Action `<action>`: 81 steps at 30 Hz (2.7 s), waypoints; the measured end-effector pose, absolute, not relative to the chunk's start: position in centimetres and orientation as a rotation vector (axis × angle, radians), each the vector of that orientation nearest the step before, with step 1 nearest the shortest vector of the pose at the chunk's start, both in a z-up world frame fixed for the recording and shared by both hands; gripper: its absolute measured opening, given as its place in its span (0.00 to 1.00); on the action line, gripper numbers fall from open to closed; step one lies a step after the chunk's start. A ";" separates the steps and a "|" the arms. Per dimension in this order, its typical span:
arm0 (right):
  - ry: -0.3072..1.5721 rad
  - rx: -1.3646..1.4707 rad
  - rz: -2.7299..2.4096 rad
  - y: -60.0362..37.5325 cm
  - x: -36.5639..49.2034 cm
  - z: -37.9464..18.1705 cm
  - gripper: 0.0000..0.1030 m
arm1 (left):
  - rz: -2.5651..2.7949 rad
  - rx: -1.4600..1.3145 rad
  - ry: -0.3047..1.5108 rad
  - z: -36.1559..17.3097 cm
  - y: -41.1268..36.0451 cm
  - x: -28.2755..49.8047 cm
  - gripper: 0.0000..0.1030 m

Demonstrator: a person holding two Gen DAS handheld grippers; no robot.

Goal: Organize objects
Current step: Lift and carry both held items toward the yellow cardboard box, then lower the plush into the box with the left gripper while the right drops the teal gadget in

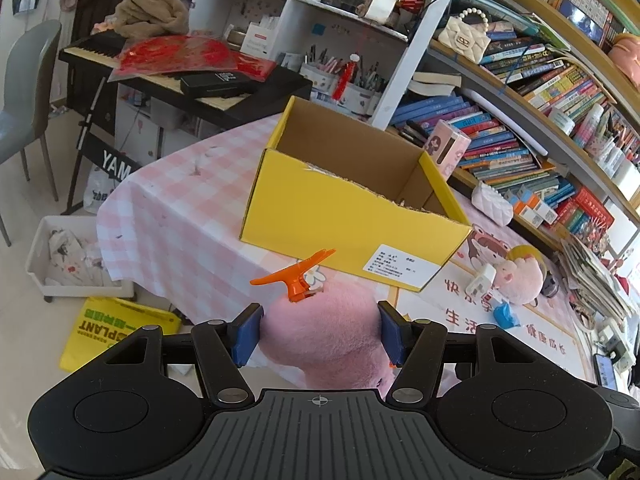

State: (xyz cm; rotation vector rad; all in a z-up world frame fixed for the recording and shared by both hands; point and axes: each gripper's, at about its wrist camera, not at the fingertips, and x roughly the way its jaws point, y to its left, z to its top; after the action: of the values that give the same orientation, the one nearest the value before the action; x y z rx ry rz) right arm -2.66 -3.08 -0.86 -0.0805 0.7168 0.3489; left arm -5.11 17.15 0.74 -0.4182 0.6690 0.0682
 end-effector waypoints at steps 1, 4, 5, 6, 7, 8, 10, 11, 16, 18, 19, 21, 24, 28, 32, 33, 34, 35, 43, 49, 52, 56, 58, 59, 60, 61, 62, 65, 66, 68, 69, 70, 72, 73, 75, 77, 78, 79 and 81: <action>0.717 -0.079 0.347 -3.1 -2.6 -0.9 0.23 | 0.067 -0.417 0.669 0.8 17.2 -5.1 0.58; 0.715 -0.075 0.341 -3.2 -2.7 -0.8 0.23 | 0.059 -0.410 0.664 0.9 17.2 -5.1 0.58; 0.714 -0.074 0.339 -3.1 -2.8 -0.8 0.23 | 0.054 -0.406 0.662 0.9 17.1 -5.1 0.58; 0.713 -0.074 0.338 -3.1 -2.8 -0.8 0.23 | 0.050 -0.403 0.659 1.0 17.1 -5.2 0.58; 0.713 -0.074 0.337 -3.0 -2.8 -0.8 0.23 | 0.047 -0.400 0.657 1.0 17.0 -5.2 0.58; 0.714 -0.075 0.338 -3.1 -2.8 -0.8 0.23 | 0.044 -0.398 0.655 1.1 17.0 -5.2 0.58; 0.716 -0.078 0.340 -3.0 -2.9 -0.8 0.23 | 0.041 -0.399 0.655 1.2 17.0 -5.1 0.58; 0.718 -0.080 0.341 -3.0 -2.9 -0.8 0.23 | 0.041 -0.399 0.656 1.2 17.0 -5.1 0.58; 0.725 -0.083 0.342 -3.0 -2.9 -0.8 0.23 | 0.038 -0.401 0.665 1.0 17.0 -4.8 0.58; 0.727 -0.085 0.345 -3.0 -2.8 -0.8 0.23 | 0.039 -0.402 0.667 1.0 17.0 -4.7 0.58; 0.728 -0.086 0.347 -3.0 -2.7 -0.8 0.23 | 0.040 -0.402 0.668 1.0 17.0 -4.7 0.58; 0.729 -0.089 0.353 -2.9 -2.5 -0.9 0.23 | 0.044 -0.401 0.670 0.9 17.0 -4.5 0.58; 0.727 -0.095 0.362 -2.7 -2.1 -0.9 0.23 | 0.051 -0.395 0.671 1.0 17.0 -4.0 0.58; 0.721 -0.094 0.374 -2.5 -1.0 -0.8 0.23 | 0.052 -0.371 0.654 1.4 16.7 -3.1 0.58; 0.699 -0.100 0.390 -2.0 0.4 -0.3 0.23 | 0.066 -0.349 0.620 2.0 16.6 -2.0 0.58; 0.687 -0.105 0.395 -1.8 0.8 -0.1 0.23 | 0.071 -0.349 0.609 2.1 16.6 -1.7 0.58; 0.672 -0.110 0.400 -1.7 1.1 0.2 0.23 | 0.076 -0.352 0.593 2.3 16.6 -1.3 0.58; 0.654 -0.113 0.407 -1.5 1.6 0.5 0.23 | 0.079 -0.351 0.578 2.5 16.6 -0.8 0.58; 0.513 -0.143 0.455 0.2 7.7 3.4 0.23 | 0.151 -0.338 0.480 4.5 17.3 4.9 0.58; 0.496 -0.204 0.501 1.9 13.3 3.1 0.23 | 0.202 -0.312 0.472 4.5 17.1 9.8 0.58; 0.510 -0.241 0.528 2.7 15.5 2.3 0.23 | 0.224 -0.290 0.505 4.0 16.7 11.8 0.58; 0.549 -0.291 0.568 3.6 17.9 0.9 0.23 | 0.245 -0.270 0.565 2.8 16.2 13.7 0.58; 0.572 -0.309 0.585 3.9 18.9 0.1 0.23 | 0.257 -0.265 0.595 2.2 16.0 14.4 0.58; 0.584 -0.320 0.596 4.1 19.5 -0.3 0.23 | 0.264 -0.261 0.613 1.8 16.0 14.8 0.58; 0.592 -0.329 0.605 4.2 19.8 -0.6 0.23 | 0.268 -0.257 0.625 1.6 15.9 15.1 0.58; 0.601 -0.343 0.617 4.3 20.0 -0.9 0.23 | 0.272 -0.254 0.637 1.3 15.9 15.4 0.58; 0.605 -0.357 0.627 4.4 20.3 -1.1 0.23 | 0.276 -0.250 0.648 1.0 15.9 15.9 0.58; 0.606 -0.405 0.660 4.7 21.0 -1.7 0.23 | 0.286 -0.226 0.667 0.6 15.6 16.8 0.58; 0.609 -0.417 0.672 4.8 21.2 -1.9 0.23 | 0.285 -0.212 0.669 0.4 15.4 17.1 0.58; 0.616 -0.426 0.689 4.9 21.6 -2.0 0.23 | 0.285 -0.216 0.688 0.1 15.3 17.7 0.58; 0.613 -0.443 0.697 4.9 21.7 -2.1 0.23 | 0.286 -0.219 0.695 -0.1 15.2 17.9 0.58; 0.614 -0.463 0.703 5.0 21.8 -2.2 0.23 | 0.286 -0.215 0.702 -0.2 15.1 18.1 0.59; 0.632 -0.487 0.709 4.9 22.4 -2.6 0.23 | 0.284 -0.197 0.713 -0.5 14.7 18.4 0.58; 0.644 -0.491 0.709 4.7 22.7 -2.7 0.23 | 0.276 -0.192 0.718 -0.6 14.5 18.6 0.59; 0.644 -0.508 0.722 4.5 23.0 -2.7 0.23 | 0.272 -0.184 0.733 -0.9 14.2 19.0 0.59; 0.645 -0.528 0.730 4.4 23.2 -2.8 0.23 | 0.270 -0.182 0.747 -1.2 13.9 19.5 0.59; 0.645 -0.535 0.732 4.4 23.3 -2.9 0.23 | 0.268 -0.183 0.751 -1.3 13.9 19.6 0.59; 0.645 -0.540 0.730 4.3 23.4 -2.9 0.23 | 0.266 -0.182 0.755 -1.4 13.8 19.8 0.59; 0.646 -0.549 0.724 4.3 23.6 -3.0 0.23 | 0.266 -0.179 0.761 -1.6 13.7 20.1 0.59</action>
State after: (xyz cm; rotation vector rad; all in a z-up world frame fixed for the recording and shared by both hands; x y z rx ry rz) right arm 23.58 4.28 -2.99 -0.5487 0.6461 0.7238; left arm 20.08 13.73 -1.64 -0.1792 0.7606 0.2663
